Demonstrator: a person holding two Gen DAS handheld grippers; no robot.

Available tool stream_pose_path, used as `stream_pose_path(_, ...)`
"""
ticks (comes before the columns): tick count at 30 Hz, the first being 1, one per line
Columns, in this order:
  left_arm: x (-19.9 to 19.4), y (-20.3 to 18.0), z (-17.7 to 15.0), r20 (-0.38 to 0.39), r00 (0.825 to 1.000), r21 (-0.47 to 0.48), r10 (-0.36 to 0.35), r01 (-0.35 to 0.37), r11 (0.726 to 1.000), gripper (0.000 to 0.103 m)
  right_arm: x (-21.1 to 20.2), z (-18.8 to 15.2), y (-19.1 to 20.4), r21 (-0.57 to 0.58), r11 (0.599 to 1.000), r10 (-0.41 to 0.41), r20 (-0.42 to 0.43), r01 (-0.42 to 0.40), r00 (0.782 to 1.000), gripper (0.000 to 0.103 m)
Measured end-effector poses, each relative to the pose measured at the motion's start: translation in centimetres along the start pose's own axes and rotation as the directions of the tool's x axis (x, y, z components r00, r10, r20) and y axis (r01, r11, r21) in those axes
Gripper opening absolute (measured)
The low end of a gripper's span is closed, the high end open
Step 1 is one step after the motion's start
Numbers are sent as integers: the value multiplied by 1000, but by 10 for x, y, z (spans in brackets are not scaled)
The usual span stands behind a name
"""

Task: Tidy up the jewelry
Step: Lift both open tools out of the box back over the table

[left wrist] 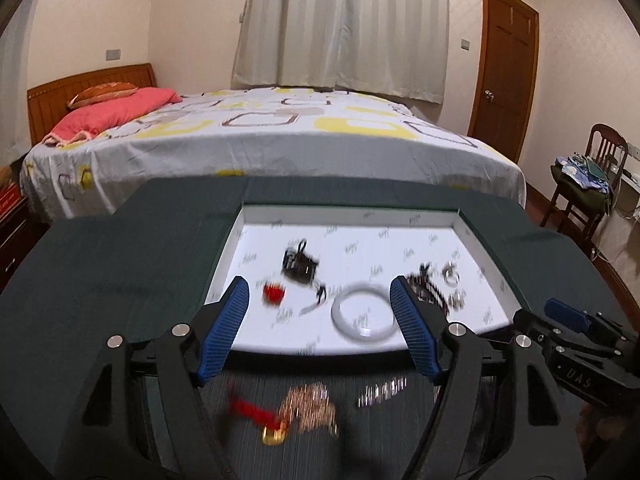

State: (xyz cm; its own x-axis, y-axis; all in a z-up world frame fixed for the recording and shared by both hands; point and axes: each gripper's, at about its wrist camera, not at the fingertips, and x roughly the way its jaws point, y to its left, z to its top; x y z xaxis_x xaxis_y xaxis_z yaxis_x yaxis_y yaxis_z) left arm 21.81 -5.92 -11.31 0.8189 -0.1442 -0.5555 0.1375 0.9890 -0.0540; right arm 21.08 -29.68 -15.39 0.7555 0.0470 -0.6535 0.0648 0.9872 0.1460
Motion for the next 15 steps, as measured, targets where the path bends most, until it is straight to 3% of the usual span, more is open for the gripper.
stream_pose_path(8,-25,13,-41,-50,998,-15,42,-43,999,71,-2,-35,3,-6,1000,7,-65,-7,998,59)
stream_pose_path(15,-29,27,-67,-108,991,-42,74,-79,996,71,8,-39,8,-24,1000,-6,-98,4,995,59)
